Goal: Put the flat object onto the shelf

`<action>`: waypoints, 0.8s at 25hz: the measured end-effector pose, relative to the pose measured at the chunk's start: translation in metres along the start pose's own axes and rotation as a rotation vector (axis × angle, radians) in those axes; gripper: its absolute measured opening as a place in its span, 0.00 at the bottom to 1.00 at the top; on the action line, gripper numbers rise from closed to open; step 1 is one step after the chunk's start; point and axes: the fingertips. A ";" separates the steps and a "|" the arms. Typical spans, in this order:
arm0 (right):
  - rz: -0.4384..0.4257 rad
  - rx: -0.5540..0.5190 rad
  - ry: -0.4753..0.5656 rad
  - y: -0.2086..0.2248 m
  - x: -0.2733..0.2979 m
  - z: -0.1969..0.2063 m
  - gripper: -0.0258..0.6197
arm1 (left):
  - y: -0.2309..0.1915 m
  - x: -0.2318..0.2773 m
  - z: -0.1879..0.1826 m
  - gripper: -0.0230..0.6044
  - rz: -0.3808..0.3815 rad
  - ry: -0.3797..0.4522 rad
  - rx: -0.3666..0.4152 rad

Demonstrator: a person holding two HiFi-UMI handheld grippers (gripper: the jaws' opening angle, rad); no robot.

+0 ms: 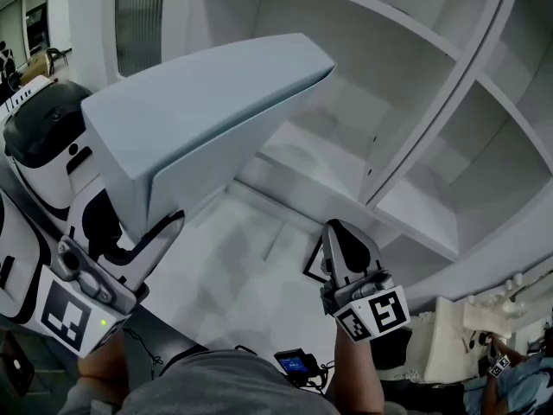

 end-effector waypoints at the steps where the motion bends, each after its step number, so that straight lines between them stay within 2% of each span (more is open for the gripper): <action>1: -0.009 -0.009 0.006 -0.001 0.003 -0.007 0.09 | -0.001 0.002 -0.002 0.47 0.002 -0.003 0.007; 10: -0.051 -0.078 0.063 -0.010 0.015 -0.055 0.09 | -0.005 0.019 -0.039 0.47 0.029 0.055 0.094; 16: -0.049 -0.090 0.068 -0.010 0.020 -0.066 0.09 | -0.016 0.034 -0.061 0.47 0.041 0.088 0.204; 20: -0.039 -0.093 0.075 -0.011 0.020 -0.067 0.09 | -0.013 0.049 -0.061 0.47 0.082 0.074 0.251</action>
Point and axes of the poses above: the fingertips, and each gripper's own axes: x forward along the fingers, y to its right, z out of its underside, and after that the axes turned 2 degrees about -x, right-handed
